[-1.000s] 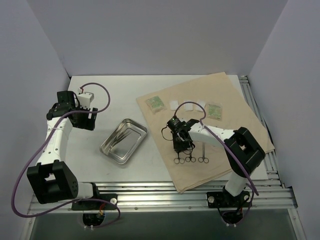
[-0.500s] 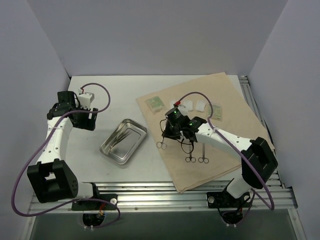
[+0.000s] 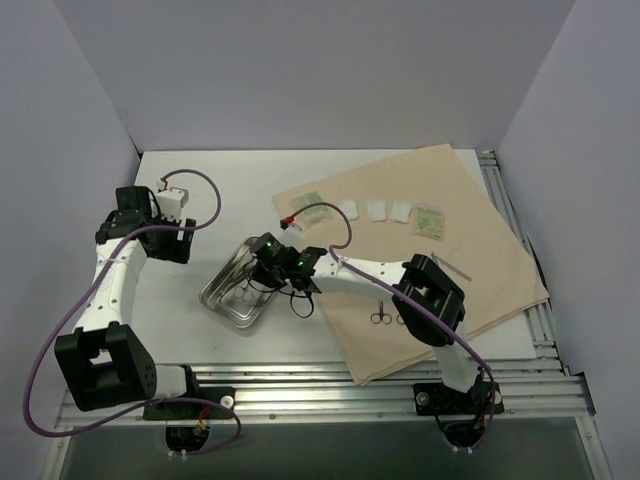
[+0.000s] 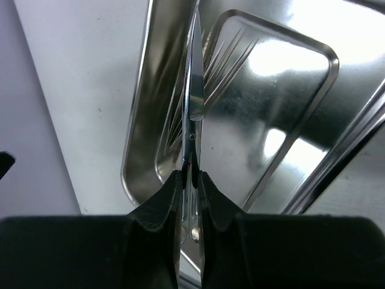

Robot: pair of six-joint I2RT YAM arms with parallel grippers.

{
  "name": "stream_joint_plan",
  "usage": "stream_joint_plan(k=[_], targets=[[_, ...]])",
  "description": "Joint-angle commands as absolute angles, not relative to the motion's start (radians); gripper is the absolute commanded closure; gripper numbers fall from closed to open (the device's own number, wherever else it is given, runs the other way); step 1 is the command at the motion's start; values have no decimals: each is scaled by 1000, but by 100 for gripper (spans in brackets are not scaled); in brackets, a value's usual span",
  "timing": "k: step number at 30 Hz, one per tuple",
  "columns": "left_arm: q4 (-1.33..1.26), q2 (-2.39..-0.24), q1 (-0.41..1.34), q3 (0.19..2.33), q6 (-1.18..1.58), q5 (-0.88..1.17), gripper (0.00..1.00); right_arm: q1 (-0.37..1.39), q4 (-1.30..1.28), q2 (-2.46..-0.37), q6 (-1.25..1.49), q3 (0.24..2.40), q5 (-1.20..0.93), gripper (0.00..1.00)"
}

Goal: Prepare the surgical pack

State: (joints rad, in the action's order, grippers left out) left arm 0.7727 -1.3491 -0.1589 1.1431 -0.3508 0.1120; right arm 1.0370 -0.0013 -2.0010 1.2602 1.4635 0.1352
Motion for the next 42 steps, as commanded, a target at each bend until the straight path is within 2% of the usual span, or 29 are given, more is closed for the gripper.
stream_joint_plan(k=[1,4,10,16,29,37,42], targets=[[715,-1324,-163,1137,-351,106,15,1051,-9,-2049,1357,1531,221,100],[700,-1296,-163,1118,-360,120,15,1066,-12,-2133,1382,1586,225,100],[673,-1241,-163,1077,-379,140,15,1112,-192,-2197,1410,1713,296,100],[664,-1227,-164,1060,-387,137,15,1115,-256,-2189,1540,1666,298,100],[681,-1258,-164,1084,-402,120,15,1080,-298,-2233,1580,1678,238,100],[703,-1247,-166,1109,-422,100,15,1037,-183,-2240,1486,1677,163,69],[721,-1244,-166,1137,-426,75,15,1042,-130,-2186,1428,1675,164,67]])
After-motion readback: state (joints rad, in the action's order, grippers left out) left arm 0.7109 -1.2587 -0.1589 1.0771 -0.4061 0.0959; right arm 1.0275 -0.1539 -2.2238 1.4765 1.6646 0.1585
